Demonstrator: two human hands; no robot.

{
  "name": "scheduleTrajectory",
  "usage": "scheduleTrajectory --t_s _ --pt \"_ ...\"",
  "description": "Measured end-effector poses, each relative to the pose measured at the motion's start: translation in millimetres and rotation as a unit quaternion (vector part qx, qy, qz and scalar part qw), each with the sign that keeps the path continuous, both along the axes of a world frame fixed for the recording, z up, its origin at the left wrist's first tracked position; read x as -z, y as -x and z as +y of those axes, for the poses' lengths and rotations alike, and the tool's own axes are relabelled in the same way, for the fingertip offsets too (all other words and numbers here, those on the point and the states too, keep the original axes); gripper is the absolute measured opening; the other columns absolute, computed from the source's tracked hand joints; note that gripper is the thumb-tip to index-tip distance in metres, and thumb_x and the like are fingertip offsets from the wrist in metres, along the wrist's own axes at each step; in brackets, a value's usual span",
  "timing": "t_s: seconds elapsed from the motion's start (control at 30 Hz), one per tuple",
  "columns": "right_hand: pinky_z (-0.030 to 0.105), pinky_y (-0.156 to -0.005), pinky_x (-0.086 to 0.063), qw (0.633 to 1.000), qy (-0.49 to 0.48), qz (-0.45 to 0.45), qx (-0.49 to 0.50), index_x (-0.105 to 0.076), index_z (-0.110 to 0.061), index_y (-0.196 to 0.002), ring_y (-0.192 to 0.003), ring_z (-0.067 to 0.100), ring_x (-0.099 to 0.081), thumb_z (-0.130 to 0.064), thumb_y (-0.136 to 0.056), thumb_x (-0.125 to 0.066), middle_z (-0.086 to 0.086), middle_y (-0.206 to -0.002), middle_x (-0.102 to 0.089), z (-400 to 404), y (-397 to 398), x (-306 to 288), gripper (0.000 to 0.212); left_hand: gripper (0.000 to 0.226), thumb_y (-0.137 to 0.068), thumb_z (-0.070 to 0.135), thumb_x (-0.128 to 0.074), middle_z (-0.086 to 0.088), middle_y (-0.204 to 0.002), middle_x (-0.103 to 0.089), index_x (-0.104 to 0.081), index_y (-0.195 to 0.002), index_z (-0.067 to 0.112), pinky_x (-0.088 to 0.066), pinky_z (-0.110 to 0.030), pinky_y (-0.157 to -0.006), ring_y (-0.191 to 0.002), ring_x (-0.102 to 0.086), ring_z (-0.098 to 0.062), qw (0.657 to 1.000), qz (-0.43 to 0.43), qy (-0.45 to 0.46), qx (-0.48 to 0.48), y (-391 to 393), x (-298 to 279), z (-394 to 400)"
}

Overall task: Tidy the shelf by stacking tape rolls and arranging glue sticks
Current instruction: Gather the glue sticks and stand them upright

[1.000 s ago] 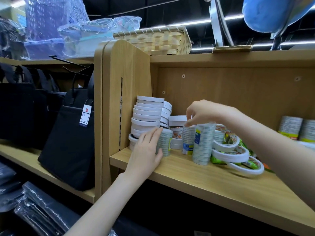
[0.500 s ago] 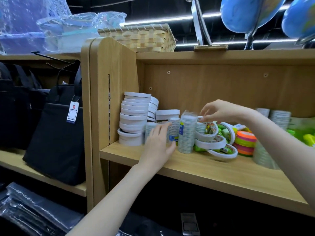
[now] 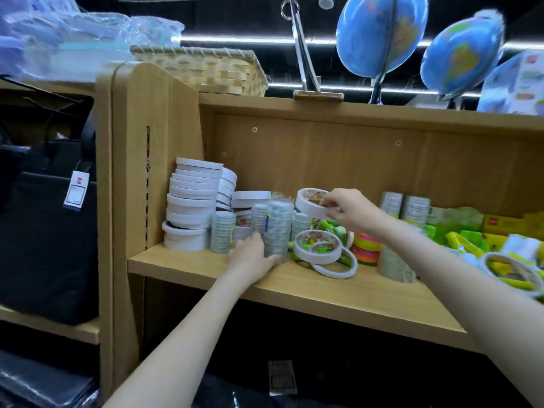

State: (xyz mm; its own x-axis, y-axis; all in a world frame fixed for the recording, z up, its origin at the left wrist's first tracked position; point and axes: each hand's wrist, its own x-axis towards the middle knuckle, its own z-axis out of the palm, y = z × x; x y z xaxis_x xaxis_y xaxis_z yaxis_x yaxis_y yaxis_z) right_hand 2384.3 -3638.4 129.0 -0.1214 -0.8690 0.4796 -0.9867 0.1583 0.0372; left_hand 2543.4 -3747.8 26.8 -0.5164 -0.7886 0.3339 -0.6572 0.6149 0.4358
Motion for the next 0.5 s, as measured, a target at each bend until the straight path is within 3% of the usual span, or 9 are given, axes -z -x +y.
scheduleTrajectory --t_s 0.17,0.27,0.37,0.5 --pt "0.028 -0.083 -0.037 0.987 -0.153 0.037 -0.034 -0.061 -0.008 -0.107 -0.1 0.022 -0.051 -0.013 -0.089 -0.054 0.008 -0.108 -0.059 27.5 0.4 2.7 0.02 0.062 -0.09 0.039 -0.054 -0.012 -0.138 -0.041 -0.03 -0.136 0.005 -0.035 -0.041 -0.104 -0.129 -0.036 -0.031 0.999 0.025 -0.011 -0.025 -3.1 1.9 0.3" --pt "0.032 -0.07 -0.037 0.972 -0.227 0.046 -0.047 -0.052 -0.018 -0.082 -0.082 0.016 -0.043 -0.032 -0.085 -0.061 0.005 -0.091 -0.055 27.3 2.8 31.1 0.017 0.067 -0.087 0.035 -0.057 -0.013 -0.139 -0.04 -0.025 -0.138 0.005 -0.036 -0.042 -0.104 -0.129 -0.037 -0.03 0.997 0.075 -0.028 -0.013 -3.1 4.9 -3.9" --pt "0.031 -0.057 -0.024 0.976 -0.206 0.005 -0.072 -0.031 -0.02 -0.065 -0.063 0.012 -0.03 -0.031 -0.081 -0.066 -0.002 -0.068 -0.038 27.3 7.0 37.4 0.039 0.07 -0.083 0.035 -0.061 -0.01 -0.136 -0.045 -0.026 -0.137 0.009 -0.04 -0.043 -0.1 -0.125 -0.042 -0.028 0.991 0.122 -0.049 0.017 -2.9 5.4 -9.9" --pt "0.024 -0.053 -0.024 0.987 -0.138 -0.011 -0.087 -0.041 -0.015 -0.068 -0.064 0.015 -0.032 -0.029 -0.082 -0.067 -0.003 -0.064 -0.036 28.1 4.4 28.5 0.033 0.067 -0.084 0.028 -0.062 -0.011 -0.134 -0.043 -0.028 -0.138 0.007 -0.038 -0.038 -0.101 -0.124 -0.042 -0.026 0.986 0.163 0.019 -0.003 -1.6 5.5 -2.7"
